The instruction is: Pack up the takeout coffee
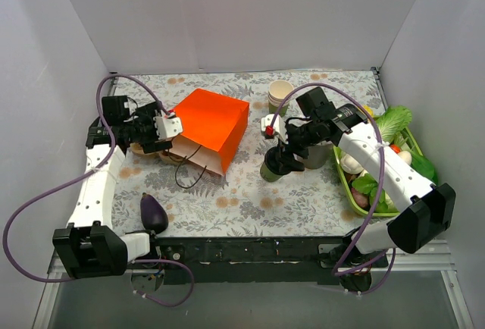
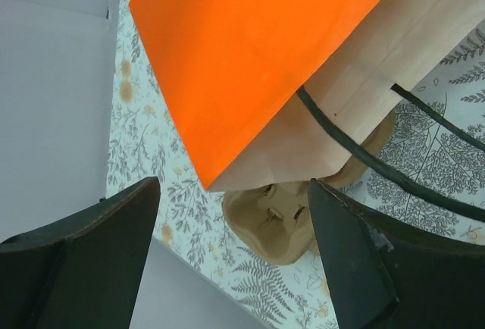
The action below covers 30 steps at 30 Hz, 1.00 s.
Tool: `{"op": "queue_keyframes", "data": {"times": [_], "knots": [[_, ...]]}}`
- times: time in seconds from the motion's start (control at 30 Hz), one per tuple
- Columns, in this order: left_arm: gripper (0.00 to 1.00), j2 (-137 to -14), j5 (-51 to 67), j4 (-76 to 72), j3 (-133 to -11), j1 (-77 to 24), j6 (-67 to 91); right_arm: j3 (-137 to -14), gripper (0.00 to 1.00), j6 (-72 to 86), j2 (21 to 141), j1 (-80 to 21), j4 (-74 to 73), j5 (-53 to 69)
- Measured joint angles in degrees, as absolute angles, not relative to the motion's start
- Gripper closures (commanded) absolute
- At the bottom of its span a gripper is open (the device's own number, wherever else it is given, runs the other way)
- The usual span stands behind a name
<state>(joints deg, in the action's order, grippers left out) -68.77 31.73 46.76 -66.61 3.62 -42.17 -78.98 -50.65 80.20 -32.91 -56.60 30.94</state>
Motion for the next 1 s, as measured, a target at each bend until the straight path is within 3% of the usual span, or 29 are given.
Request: {"op": "queue_keyframes", "data": {"times": [0.2, 0.47, 0.6, 0.87, 0.9, 1.0], "knots": [[0.30, -68.99, 35.22, 42.68, -60.86, 2.26, -44.60, -78.98, 0.99, -49.63, 80.23, -32.91, -56.34, 30.65], [0.66, -70.67, 37.87, 36.36, -59.70, -2.11, -44.25, -80.62, 0.99, -49.43, 81.17, -32.93, -56.38, 30.17], [0.79, -71.40, 37.91, 35.22, -59.68, -2.76, -44.66, -80.79, 0.99, -49.21, 81.19, -32.93, -56.38, 30.15], [0.96, -74.06, 37.80, 34.72, -59.72, -3.20, -43.40, -81.97, 0.99, -48.60, 82.63, -32.93, -56.16, 30.17], [0.95, -74.08, 37.76, 34.70, -59.72, -3.44, -43.27, -81.97, 0.99, -48.58, 82.72, -32.93, -55.96, 30.15], [0.66, -74.08, 37.63, 34.68, -59.72, -3.99, -43.33, -81.97, 0.99, -48.38, 82.87, -32.93, -55.75, 30.15]]}}
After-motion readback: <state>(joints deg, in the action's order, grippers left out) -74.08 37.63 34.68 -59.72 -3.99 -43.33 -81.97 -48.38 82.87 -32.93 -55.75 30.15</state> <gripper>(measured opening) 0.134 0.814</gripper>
